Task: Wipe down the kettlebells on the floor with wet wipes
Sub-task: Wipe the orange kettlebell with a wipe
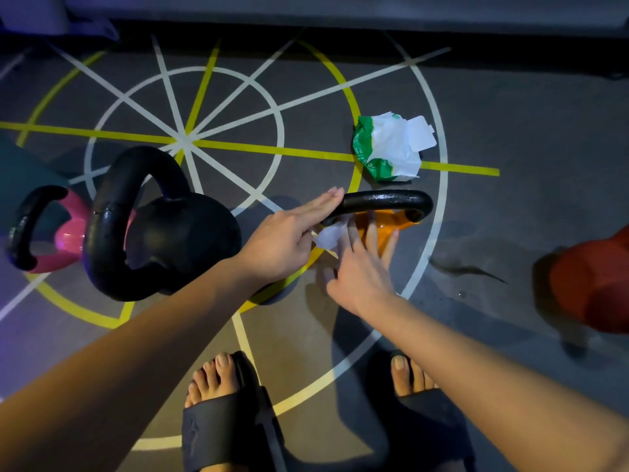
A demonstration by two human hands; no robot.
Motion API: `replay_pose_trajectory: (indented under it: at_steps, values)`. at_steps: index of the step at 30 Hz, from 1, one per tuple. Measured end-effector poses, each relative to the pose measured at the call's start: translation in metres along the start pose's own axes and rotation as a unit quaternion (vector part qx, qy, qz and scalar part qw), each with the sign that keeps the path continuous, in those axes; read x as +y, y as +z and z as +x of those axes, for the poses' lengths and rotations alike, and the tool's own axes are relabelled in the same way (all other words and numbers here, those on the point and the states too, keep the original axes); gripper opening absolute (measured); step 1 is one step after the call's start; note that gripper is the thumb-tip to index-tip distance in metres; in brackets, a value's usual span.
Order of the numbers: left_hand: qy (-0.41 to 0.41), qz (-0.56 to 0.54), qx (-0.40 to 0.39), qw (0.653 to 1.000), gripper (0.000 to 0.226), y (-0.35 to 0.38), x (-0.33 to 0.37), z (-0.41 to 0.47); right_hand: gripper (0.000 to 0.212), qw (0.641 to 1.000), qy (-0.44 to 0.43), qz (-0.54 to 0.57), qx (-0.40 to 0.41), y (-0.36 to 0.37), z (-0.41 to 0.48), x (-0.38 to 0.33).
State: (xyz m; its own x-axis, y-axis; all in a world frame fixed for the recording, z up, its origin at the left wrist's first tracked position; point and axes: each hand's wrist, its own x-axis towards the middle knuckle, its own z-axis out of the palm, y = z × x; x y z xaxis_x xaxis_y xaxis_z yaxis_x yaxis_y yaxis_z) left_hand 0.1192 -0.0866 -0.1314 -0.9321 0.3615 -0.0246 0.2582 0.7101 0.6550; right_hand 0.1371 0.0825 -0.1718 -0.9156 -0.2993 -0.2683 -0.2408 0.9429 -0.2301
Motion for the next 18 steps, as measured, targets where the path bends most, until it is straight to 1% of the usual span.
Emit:
replay_pose_trajectory:
  at_steps: [2,3,5,8,10,12,14,16,17,18]
  values:
    - [0.007,-0.001,0.005,1.0,0.082,0.001,-0.001,0.0,0.081,0.994,-0.005,0.105,0.004,-0.005,-0.001,-0.007]
    - [0.007,-0.002,0.007,1.0,0.081,0.002,-0.002,0.001,0.084,0.988,-0.015,0.154,0.009,-0.005,-0.003,-0.011]
    - [0.003,-0.002,0.009,1.0,0.08,0.003,-0.004,0.002,0.094,0.967,-0.027,0.253,0.011,-0.006,-0.008,-0.016]
    - [0.0,-0.011,0.006,1.0,0.079,0.005,-0.005,0.002,0.099,0.936,-0.029,0.351,-0.01,-0.004,-0.017,-0.016]
    - [-0.003,-0.017,0.008,1.0,0.078,0.005,-0.004,0.001,0.096,0.901,-0.039,0.432,-0.016,-0.004,-0.02,-0.016]
    - [-0.004,-0.022,0.008,1.0,0.073,0.006,-0.004,0.001,0.086,0.839,-0.036,0.543,-0.003,-0.006,-0.023,-0.022]
    - [-0.004,-0.029,0.007,1.0,0.067,0.005,-0.005,0.002,0.08,0.782,-0.018,0.623,0.022,-0.006,-0.024,-0.029]
    - [-0.005,-0.032,0.005,0.999,0.064,0.005,-0.004,0.002,0.08,0.754,-0.014,0.655,0.039,-0.008,-0.023,-0.033]
    - [-0.004,-0.033,0.005,0.999,0.062,0.004,-0.004,0.003,0.079,0.752,-0.017,0.657,0.043,-0.007,-0.021,-0.034]
    - [-0.002,-0.032,0.005,0.999,0.062,0.004,-0.004,0.003,0.078,0.761,-0.019,0.647,0.042,-0.006,-0.02,-0.033]
